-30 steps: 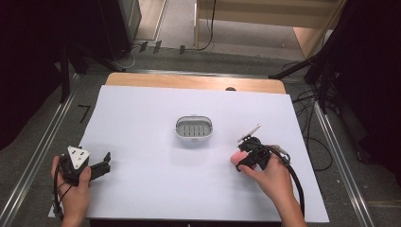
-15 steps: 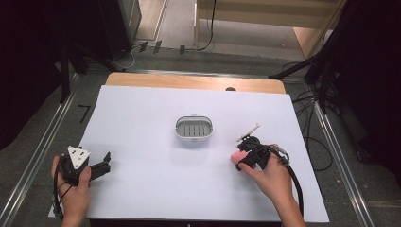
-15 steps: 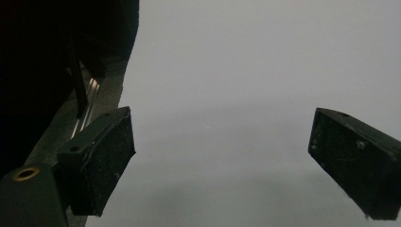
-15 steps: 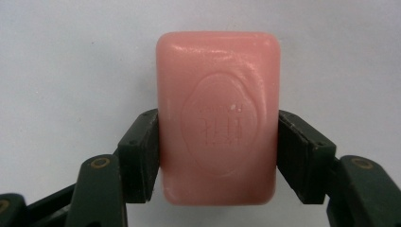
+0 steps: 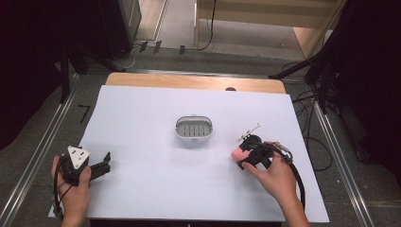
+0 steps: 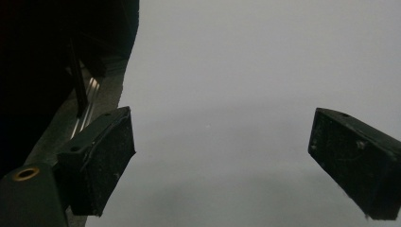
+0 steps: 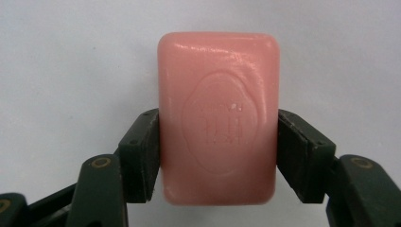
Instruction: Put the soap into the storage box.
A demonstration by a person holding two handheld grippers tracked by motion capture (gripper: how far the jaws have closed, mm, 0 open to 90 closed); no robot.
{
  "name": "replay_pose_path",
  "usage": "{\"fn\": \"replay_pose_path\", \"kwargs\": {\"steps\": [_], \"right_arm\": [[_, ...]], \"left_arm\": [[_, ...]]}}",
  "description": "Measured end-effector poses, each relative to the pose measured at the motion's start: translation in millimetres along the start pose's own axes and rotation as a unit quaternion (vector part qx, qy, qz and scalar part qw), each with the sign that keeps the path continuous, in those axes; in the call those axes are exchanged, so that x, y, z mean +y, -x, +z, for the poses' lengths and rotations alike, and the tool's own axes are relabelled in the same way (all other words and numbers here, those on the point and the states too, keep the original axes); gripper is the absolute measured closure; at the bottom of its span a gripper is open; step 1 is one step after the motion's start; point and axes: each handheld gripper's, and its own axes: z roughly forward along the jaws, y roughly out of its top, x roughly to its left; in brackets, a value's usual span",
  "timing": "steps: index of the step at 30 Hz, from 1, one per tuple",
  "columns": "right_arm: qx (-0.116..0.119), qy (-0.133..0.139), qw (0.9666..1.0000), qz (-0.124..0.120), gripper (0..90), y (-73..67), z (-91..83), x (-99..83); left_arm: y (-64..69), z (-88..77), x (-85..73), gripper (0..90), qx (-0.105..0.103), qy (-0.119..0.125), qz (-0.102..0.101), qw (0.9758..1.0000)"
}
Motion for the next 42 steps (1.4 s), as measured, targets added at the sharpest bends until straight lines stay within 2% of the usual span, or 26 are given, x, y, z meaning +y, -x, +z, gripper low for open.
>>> {"fn": "replay_pose_path", "kwargs": {"steps": [8,11,13,17,19,23,26,32,34,37,39,42], "right_arm": [[-0.006,0.024,0.9985,-0.048,38.8,-1.4,-4.2,4.4],[-0.004,0.023,0.9982,-0.056,38.8,-1.1,-5.1,5.6],[0.015,0.022,0.9973,-0.069,38.8,-1.2,-6.3,8.6],[0.009,0.027,0.9957,-0.088,38.8,-3.6,-9.1,13.1],[0.015,0.034,0.995,-0.092,38.8,-3.6,-10.7,15.5],[0.006,0.037,0.9934,-0.109,38.8,-5.0,-14.1,20.5],[0.015,0.04,0.992,-0.119,38.8,-5.7,-17.1,24.9],[0.013,0.047,0.9897,-0.135,38.8,-7.6,-20.9,32.2],[0.015,0.057,0.9871,-0.149,38.8,-8.3,-23.3,35.9],[0.018,0.062,0.9852,-0.159,38.7,-8.7,-25.2,39.5],[0.016,0.068,0.9823,-0.174,38.8,-8.7,-25.6,41.8],[0.018,0.074,0.9807,-0.18,38.8,-8.9,-26.3,45.2]], "left_arm": [[0.5,-0.3,-0.1,8.6,0.0,0.0,0.001,1.0],[0.5,-0.1,0.0,8.6,0.0,0.001,0.001,1.0],[0.5,-0.1,0.0,8.6,0.0,0.0,0.001,1.0],[0.6,-0.2,-0.1,8.6,0.0,0.001,0.001,1.0],[0.5,-0.2,0.0,8.6,0.0,0.001,0.001,1.0],[0.3,-0.2,-0.1,8.6,0.0,0.0,0.001,1.0],[0.2,-0.2,-0.1,8.6,0.0,0.001,0.001,1.0],[0.3,-0.3,-0.2,8.6,0.0,0.001,0.001,1.0],[0.4,-0.3,-0.2,8.6,0.0,0.001,0.001,1.0],[0.4,-0.3,-0.2,8.6,0.001,0.001,0.001,1.0],[0.4,-0.4,-0.1,8.6,0.0,0.001,0.002,1.0],[0.4,-0.4,-0.2,8.6,0.001,0.002,0.001,1.0]]}}
